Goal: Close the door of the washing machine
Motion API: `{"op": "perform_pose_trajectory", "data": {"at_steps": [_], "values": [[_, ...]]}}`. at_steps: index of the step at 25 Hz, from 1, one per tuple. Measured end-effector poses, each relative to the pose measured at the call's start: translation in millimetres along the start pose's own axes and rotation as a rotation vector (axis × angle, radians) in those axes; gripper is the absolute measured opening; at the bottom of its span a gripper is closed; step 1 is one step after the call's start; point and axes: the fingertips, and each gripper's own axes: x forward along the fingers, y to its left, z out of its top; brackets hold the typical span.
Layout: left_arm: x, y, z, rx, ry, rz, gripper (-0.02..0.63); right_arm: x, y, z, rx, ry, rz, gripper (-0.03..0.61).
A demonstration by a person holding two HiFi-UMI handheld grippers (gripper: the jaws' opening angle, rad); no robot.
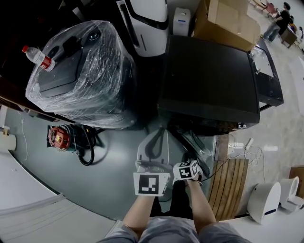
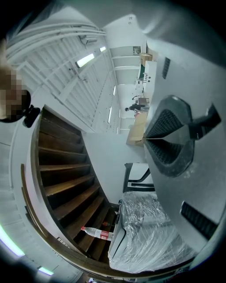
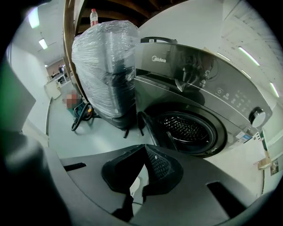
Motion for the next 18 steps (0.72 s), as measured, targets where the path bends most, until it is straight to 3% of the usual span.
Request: {"op": "perform_pose_trajectory", "data": {"at_steps": [18], "values": [[38, -9, -22, -0.002, 0.039, -0.002, 0.005, 15, -76, 40, 0.047, -0.148, -0.092, 0.0]]}}
